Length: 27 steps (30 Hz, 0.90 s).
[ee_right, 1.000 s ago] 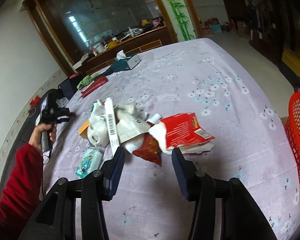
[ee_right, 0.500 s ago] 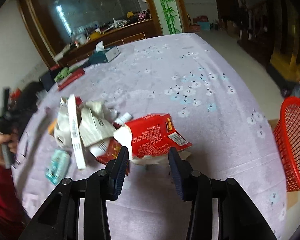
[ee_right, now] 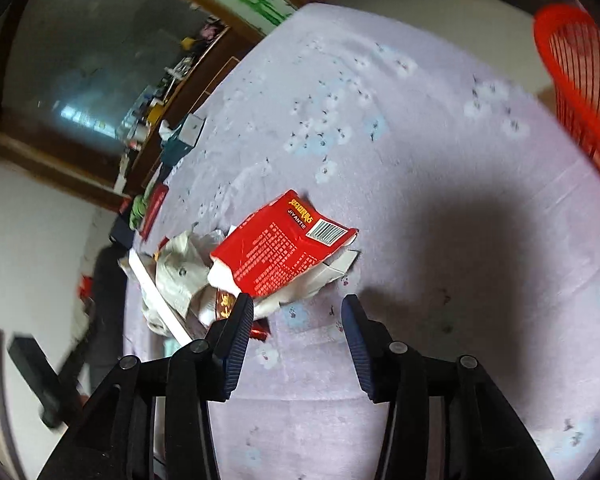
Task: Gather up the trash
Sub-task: 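Reach the right tool to the red snack wrapper and close on it, then lift the red wrapper with the right tool toward the red wastebasket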
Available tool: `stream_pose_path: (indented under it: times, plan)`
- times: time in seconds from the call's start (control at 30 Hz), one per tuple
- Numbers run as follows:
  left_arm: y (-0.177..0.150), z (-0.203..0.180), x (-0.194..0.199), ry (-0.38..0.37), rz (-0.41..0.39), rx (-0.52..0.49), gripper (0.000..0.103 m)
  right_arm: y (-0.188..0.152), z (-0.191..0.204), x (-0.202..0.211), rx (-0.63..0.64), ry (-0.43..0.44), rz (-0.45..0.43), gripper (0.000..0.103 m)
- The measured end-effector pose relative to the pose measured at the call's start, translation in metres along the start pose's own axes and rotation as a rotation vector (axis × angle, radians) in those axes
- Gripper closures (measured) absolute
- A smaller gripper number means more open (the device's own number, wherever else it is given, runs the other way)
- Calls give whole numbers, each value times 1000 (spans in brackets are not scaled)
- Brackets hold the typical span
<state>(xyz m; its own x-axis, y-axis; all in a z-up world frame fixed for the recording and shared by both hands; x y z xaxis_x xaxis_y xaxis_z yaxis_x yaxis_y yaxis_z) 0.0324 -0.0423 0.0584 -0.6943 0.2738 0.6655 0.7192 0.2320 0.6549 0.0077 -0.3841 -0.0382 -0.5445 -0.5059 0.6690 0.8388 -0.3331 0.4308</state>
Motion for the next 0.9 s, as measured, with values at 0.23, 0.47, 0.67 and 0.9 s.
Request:
stream_pose_path:
  times: [0.23,0.47,0.67,0.9]
  plan:
    - [-25,-23,6,-35,20,-48,100,9,-2,-11,-113,34,-6,41]
    - [-49,-36,0,-48,54,-73,100,8,-7,-28,-156,41,13,61]
    - [-62,-47,-2,-59,54,-85,100,4,7,-32,-61,40,-1,98]
    - [-75,-68,0,-71,46,-111,100,-1,24,1,138,-73,-112,99]
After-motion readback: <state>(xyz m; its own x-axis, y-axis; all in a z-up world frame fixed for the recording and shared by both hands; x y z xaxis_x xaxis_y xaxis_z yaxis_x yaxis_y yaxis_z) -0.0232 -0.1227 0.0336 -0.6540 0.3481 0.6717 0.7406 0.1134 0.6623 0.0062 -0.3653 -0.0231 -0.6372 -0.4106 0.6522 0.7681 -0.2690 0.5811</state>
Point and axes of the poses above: each gripper's, at about its wrist camera, not at the fingertips, and x roughly against the way its jaws point, z to its left, y to its top, the point moved 7 cm from there along -x, roughly the way its jaws point, and after that the axes turned 15 degrees about x, right-handed, at the moved point
